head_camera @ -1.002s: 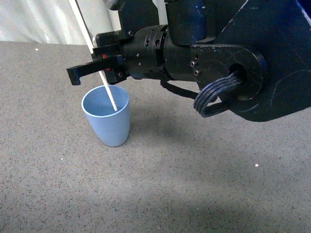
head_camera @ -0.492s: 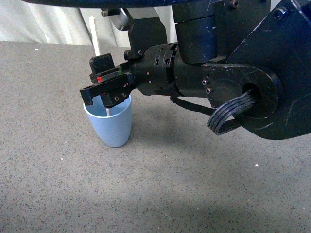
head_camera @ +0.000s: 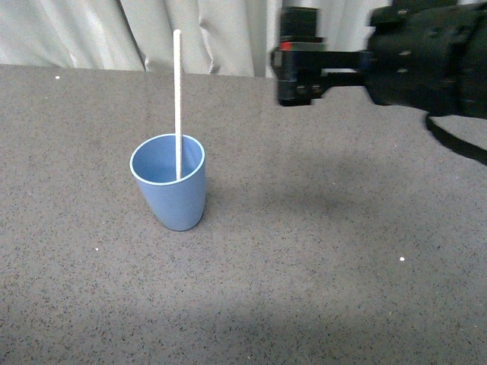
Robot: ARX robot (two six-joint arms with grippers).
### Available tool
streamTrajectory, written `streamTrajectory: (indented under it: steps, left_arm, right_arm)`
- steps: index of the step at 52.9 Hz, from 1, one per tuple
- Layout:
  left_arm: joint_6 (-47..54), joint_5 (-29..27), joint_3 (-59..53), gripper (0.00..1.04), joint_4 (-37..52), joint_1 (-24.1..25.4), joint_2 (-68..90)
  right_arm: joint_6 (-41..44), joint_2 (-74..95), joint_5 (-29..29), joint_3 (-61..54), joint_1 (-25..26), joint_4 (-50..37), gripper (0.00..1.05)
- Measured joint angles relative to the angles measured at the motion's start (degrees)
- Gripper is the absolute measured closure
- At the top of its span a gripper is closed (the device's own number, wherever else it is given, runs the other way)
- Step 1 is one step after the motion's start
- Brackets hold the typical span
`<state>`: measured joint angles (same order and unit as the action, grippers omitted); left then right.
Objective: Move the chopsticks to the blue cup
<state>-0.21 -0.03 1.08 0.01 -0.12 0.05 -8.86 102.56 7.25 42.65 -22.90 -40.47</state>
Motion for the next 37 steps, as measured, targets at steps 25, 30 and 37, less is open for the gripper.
streamTrajectory:
  steps: [25, 30, 37]
  left_arm:
    - [0.00, -0.02, 0.00, 0.07, 0.00, 0.00, 0.00]
    - [-0.02, 0.00, 0.00, 0.07, 0.00, 0.00, -0.02]
    - [0.00, 0.00, 0.00, 0.07, 0.00, 0.00, 0.00]
  right_arm:
    - [6.86, -35.01, -21.79, -23.19, 11.06, 10.38, 0.12]
    - [8.09, -45.24, -16.35, -33.14, 13.73, -2.10, 0.33]
    - [8.50, -59.95, -13.97, -37.57, 15.96, 3.32, 0.63]
